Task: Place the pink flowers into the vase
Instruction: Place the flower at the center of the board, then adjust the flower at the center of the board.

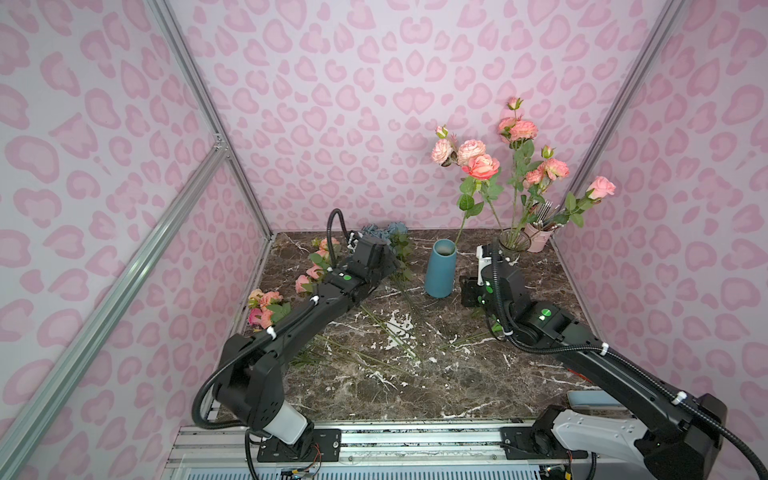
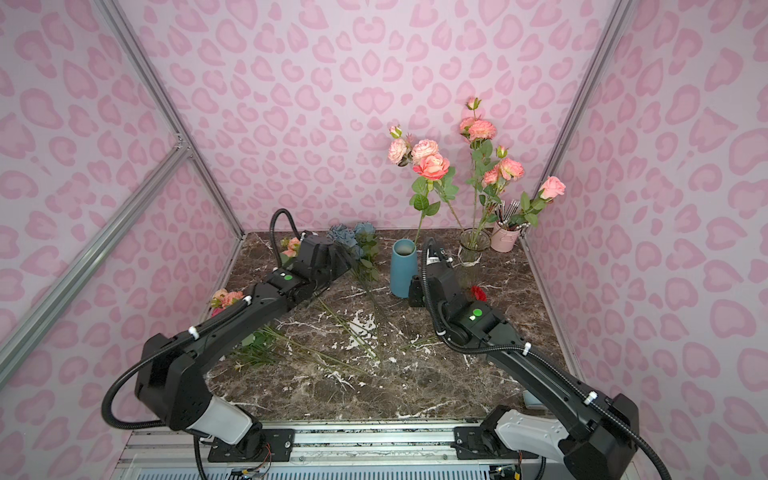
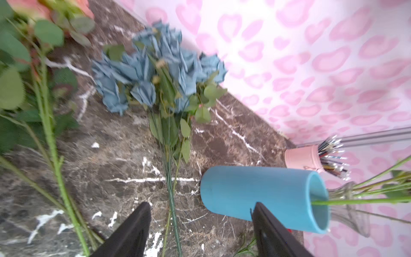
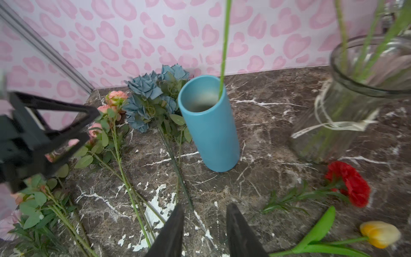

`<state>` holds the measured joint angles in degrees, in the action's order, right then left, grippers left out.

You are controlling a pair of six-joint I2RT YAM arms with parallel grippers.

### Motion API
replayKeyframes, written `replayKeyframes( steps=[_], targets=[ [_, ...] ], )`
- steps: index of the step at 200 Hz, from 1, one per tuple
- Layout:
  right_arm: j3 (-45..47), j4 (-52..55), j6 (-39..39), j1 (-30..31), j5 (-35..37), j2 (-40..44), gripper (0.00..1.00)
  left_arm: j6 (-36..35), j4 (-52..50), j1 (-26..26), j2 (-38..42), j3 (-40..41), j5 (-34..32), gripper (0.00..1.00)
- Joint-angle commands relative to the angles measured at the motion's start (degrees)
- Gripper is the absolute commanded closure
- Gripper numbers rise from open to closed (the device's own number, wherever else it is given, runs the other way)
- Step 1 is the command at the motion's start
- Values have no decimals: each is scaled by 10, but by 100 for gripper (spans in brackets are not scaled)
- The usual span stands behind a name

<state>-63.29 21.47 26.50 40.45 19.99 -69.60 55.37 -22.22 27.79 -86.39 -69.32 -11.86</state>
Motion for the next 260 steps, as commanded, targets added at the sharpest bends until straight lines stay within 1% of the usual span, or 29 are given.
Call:
replayKeyframes(
  steps=[1,23,51,62,64,73,87,101,125,142,157,173,191,233,260],
  targets=[
    [-33,-18,-19,25,4,-46,64,-57,-5,-40,52,9,36,24],
    [-68,-36,-30,51,-1,-100,64,-119,-48,-99,101,-2,80,24],
    [-123,-40,-42,71,-14,-176,64,-198,-103,-200,152,-9,151,24],
    [-142,-38,-49,77,-18,-207,64,-234,-117,-232,168,-7,164,24],
    [-157,-37,-50,78,-19,-213,65,-241,-120,-237,170,-6,166,24],
    [-181,-35,-55,83,-24,-238,65,-273,-124,-249,184,-1,157,24],
    [-211,-33,-63,90,-30,-272,65,-310,-123,-258,206,12,134,23],
    [-238,-32,-69,93,-43,-302,65,-315,-119,-259,225,28,119,22],
    [-269,-47,-79,94,-72,-348,65,-309,-71,-260,246,66,159,21],
    [-294,-50,-84,94,-89,-375,65,-316,-60,-264,235,77,178,21],
    [-317,-49,-89,94,-98,-397,65,-321,-47,-264,227,85,211,22],
    [-343,-40,-99,94,-102,-422,65,-317,-15,-264,236,115,227,22],
    [-368,-30,-104,95,-100,-449,65,-321,2,-264,249,139,219,22],
    [-423,-16,-114,88,-124,-508,65,-319,20,-270,279,169,175,22],
    [-504,32,-110,81,-151,-569,66,-314,21,-284,269,167,169,22]
  ],
)
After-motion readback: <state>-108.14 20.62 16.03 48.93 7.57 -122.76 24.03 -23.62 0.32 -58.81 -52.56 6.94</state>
